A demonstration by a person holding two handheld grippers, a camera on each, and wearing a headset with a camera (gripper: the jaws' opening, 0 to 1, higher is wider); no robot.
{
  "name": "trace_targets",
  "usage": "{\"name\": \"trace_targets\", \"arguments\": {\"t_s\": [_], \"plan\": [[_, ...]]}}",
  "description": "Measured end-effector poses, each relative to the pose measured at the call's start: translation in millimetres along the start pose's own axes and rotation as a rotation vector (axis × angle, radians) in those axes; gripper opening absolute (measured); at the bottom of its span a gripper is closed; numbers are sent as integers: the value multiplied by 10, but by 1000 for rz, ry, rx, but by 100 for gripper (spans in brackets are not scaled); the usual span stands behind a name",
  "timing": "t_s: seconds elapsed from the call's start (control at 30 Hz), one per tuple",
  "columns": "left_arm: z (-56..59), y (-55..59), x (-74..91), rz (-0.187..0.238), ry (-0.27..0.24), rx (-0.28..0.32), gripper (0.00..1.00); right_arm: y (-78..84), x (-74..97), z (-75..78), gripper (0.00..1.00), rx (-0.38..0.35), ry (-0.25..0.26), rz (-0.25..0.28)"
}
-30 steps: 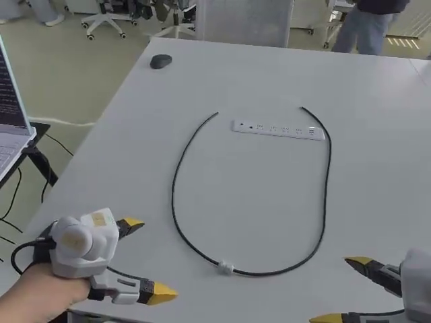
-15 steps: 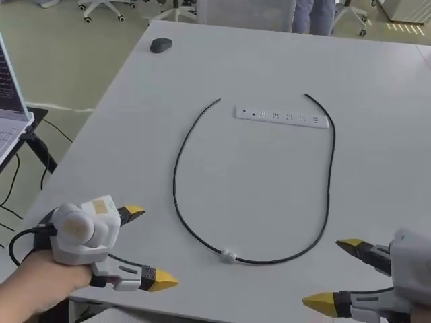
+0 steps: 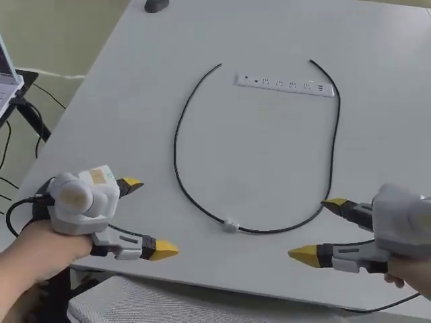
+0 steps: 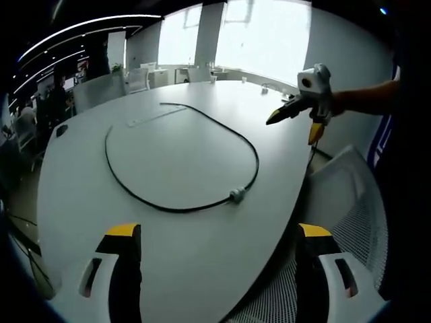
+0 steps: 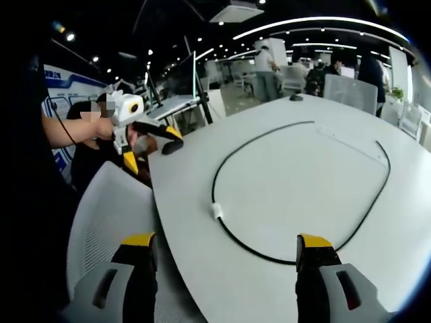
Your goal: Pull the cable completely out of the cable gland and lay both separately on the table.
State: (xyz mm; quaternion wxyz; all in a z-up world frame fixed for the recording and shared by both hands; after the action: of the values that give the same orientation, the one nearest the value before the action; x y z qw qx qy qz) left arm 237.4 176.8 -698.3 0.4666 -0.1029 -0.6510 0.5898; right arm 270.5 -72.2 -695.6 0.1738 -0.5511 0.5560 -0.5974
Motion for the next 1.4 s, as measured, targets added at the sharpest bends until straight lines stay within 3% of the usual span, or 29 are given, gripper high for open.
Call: {"name": "trace_targets", "arguments": {"t_s": [0.33,0.63,0.9,1.4], "plan": [[-20,46,-43,24,-16,41,95,-52,-230,4,80,25,-26,-45],[33,171,-36,-12,10,45,94,-6,-451,-42,74,50,-62,-110],[28,164,-42,5,11,56,95,23,-653,-74,69,80,-97,-163],[41,233,-51,-30,26,42,95,117,-961,-109,56,114,-134,-249]]}}
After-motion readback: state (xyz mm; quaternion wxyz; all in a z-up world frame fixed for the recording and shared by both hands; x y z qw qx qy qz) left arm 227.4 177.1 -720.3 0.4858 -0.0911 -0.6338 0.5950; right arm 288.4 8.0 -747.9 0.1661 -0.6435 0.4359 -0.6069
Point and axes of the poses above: the centre of the closed fingertips' face, and the gripper's own axes: x roughly backward along the fingers, z roughly to its right, y roughly out of its underside, the point moved 2 cm from there along x, roughly backward along the fingers, and after that the axes turned 10 degrees about z, right-handed, at the moved point
